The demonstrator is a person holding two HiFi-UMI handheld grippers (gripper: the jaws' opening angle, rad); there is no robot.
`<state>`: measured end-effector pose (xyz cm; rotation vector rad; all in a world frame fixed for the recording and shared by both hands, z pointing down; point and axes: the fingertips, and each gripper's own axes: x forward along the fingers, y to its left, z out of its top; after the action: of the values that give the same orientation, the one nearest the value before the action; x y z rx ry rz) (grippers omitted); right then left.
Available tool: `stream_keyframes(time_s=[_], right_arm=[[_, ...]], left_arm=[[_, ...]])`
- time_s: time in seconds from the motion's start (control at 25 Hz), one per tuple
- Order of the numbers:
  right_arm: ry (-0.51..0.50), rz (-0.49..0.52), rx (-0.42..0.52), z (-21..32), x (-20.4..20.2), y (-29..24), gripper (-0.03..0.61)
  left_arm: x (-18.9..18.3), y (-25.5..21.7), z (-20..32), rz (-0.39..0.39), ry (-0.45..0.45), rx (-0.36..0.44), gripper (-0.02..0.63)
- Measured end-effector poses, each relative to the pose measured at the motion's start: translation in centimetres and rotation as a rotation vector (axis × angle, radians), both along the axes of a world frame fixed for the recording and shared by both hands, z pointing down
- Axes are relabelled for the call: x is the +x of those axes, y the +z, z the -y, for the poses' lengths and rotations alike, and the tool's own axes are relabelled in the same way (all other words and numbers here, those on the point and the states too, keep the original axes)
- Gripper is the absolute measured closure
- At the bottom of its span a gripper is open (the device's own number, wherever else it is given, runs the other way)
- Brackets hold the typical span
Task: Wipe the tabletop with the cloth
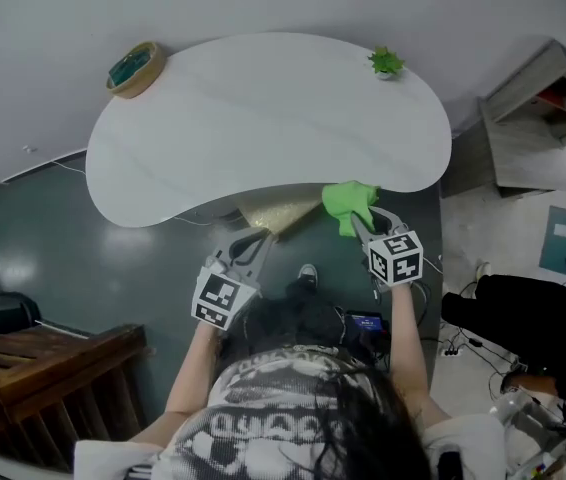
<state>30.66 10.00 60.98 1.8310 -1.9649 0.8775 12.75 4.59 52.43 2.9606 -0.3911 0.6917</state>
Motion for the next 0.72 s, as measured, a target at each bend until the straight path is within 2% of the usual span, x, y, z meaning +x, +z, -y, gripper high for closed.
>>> stream_keyframes(time_s=[0.28,0.72], right_arm=[[-0.084,0.037,0.017,0.9,-8.3,-1.1,0.483],[-0.122,0.056,0.076,1.7,-20.5,-4.0,0.483]], left_arm=[[-3.2,0.0,-0.9,-0.001,0.029,-0.013,0.604],[-13.3,-0.8,-0.5,-0.04,-0.024,-0.007,0.604]])
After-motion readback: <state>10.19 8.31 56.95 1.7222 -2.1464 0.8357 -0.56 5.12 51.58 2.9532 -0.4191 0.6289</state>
